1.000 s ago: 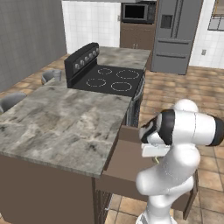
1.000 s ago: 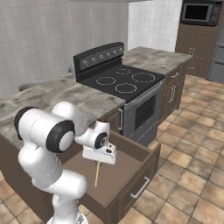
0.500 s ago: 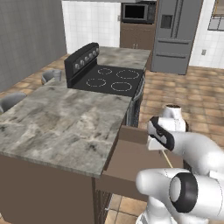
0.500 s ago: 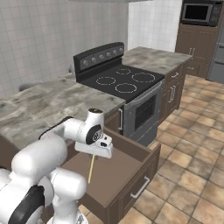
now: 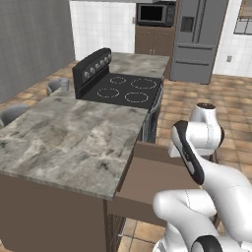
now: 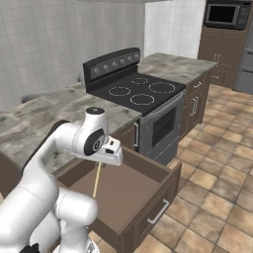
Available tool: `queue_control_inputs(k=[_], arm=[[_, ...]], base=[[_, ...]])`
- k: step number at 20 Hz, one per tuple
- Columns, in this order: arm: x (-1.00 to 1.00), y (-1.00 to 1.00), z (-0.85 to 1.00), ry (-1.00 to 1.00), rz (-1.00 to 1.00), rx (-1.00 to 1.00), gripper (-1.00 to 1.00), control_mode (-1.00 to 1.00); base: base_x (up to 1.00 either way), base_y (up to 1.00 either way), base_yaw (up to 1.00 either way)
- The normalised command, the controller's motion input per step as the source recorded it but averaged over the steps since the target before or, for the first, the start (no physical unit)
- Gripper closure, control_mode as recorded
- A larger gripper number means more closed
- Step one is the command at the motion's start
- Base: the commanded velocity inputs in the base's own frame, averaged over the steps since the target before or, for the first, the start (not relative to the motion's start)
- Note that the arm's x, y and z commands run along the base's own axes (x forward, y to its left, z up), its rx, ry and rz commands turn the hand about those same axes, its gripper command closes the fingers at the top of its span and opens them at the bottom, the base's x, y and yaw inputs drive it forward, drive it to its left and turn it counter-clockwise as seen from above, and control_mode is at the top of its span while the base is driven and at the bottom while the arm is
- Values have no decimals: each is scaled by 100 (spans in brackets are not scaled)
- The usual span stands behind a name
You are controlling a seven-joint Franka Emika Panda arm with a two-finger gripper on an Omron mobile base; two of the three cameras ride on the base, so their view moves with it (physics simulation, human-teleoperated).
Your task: Take a straw from the drawer in front and place it inside the glass cup on the dining counter.
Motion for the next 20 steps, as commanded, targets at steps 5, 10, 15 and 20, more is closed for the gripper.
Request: queue_control_inputs(k=[5,10,15,20], arm=[[9,0,100,-14,0,0,100,-100],[8,0,100,-25,1,0,100,-100],[-13,0,100,-34,0,0,100,-100],[-50,0,70,-34,0,0,100,-100]], base=[[0,0,0],[0,0,0],[0,0,0],[0,0,0]])
